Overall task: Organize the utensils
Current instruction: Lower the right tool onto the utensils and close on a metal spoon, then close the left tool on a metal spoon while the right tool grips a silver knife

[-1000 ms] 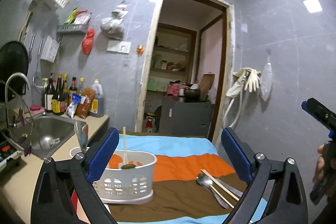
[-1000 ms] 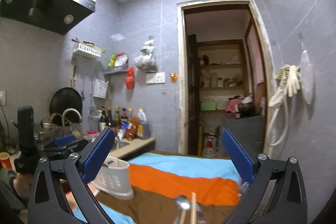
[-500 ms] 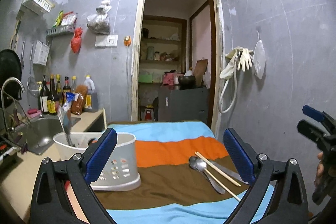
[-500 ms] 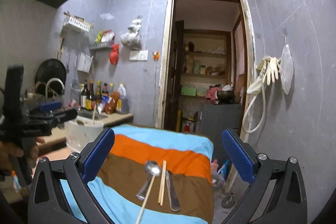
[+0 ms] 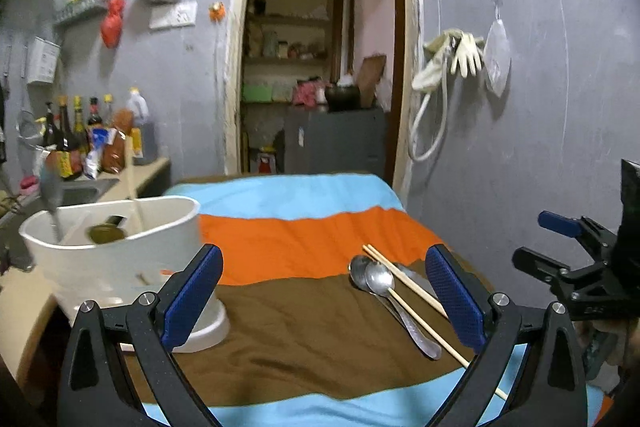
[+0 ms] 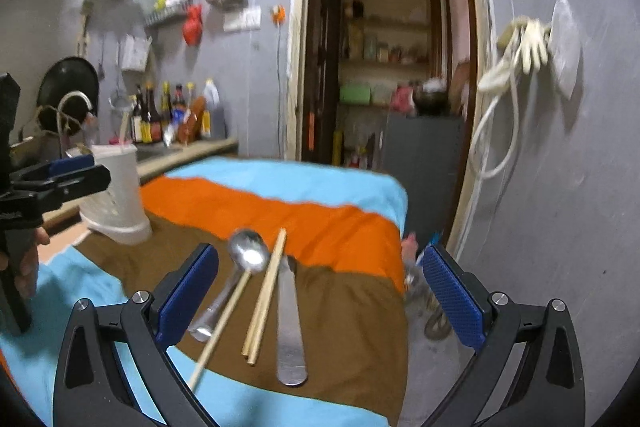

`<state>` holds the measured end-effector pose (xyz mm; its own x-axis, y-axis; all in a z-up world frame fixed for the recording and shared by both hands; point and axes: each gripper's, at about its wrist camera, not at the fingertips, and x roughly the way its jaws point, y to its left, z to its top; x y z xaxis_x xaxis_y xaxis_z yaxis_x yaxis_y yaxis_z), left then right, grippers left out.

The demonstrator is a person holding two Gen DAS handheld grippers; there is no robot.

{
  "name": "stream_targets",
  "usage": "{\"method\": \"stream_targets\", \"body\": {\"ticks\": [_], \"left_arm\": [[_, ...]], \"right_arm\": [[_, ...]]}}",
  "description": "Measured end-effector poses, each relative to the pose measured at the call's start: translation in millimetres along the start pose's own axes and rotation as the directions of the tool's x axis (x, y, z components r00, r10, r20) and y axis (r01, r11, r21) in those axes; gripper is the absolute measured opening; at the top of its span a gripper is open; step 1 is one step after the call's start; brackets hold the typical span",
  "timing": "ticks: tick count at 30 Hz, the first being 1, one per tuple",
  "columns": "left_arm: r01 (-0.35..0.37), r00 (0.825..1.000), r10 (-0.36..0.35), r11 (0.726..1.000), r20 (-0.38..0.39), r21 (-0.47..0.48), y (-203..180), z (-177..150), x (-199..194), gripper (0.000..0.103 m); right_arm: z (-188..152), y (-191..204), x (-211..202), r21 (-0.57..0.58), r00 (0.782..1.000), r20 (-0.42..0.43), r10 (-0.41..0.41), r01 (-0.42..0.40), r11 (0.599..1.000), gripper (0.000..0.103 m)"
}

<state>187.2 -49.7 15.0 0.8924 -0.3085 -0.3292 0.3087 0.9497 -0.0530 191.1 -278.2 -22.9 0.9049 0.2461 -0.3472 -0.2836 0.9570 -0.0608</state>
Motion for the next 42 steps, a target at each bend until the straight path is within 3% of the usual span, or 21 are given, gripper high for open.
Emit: {"method": "stream_targets", "body": {"ticks": [4,6,8,12,21,24,26,28,32,35,38,42], "left_arm": [[0.031,0.997,-0.031,1.0,-0.07,-0.001,1,-1,31,0.099],[0.046,0.994,-0.046,0.999,-0.101,-0.007,2,-1,44,0.098],[0.065,0.988,-0.067,0.998,-0.141,-0.018,5,-1,59,0.094],[0.106,0.969,-0.114,0.993,-0.218,-0.046,8,-1,84,0.072],[0.186,0.896,-0.235,0.969,-0.376,-0.164,20,-5,136,0.029],[0.207,0.874,-0.269,0.959,-0.405,-0.192,23,-3,148,0.025],[0.21,0.869,-0.275,0.958,-0.411,-0.196,25,-1,154,0.021],[0.219,0.857,-0.289,0.954,-0.427,-0.206,27,-2,162,0.013],[0.253,0.81,-0.348,0.933,-0.471,-0.254,30,-9,174,0.01],[0.264,0.802,-0.377,0.919,-0.463,-0.291,38,-10,174,0.003],[0.266,0.806,-0.38,0.917,-0.454,-0.296,39,-10,170,0.002],[0.226,0.84,-0.327,0.937,-0.432,-0.268,43,-7,160,0.001]], "right_arm": [[-5,-8,27,0.004,0.995,-0.097,0.03,-0.03,1.0,0.091],[-7,-10,38,0.001,0.99,-0.136,0.043,-0.044,0.999,0.076],[-8,-11,50,-0.001,0.981,-0.185,0.062,-0.063,0.998,0.069],[-14,-10,70,-0.007,0.958,-0.268,0.098,-0.104,0.995,0.058],[-20,3,100,-0.091,0.919,-0.379,0.107,-0.152,0.984,0.051],[-17,6,107,-0.112,0.914,-0.394,0.101,-0.157,0.981,0.051],[-17,8,112,-0.12,0.908,-0.406,0.099,-0.161,0.98,0.05],[-14,8,116,-0.125,0.905,-0.414,0.096,-0.161,0.979,0.05],[-10,12,129,-0.137,0.893,-0.441,0.087,-0.163,0.977,0.05],[-7,11,142,-0.108,0.878,-0.468,0.102,-0.171,0.979,0.049],[-3,8,153,-0.051,0.861,-0.492,0.133,-0.181,0.982,0.048],[3,9,164,-0.017,0.841,-0.517,0.16,-0.197,0.98,0.045]]}}
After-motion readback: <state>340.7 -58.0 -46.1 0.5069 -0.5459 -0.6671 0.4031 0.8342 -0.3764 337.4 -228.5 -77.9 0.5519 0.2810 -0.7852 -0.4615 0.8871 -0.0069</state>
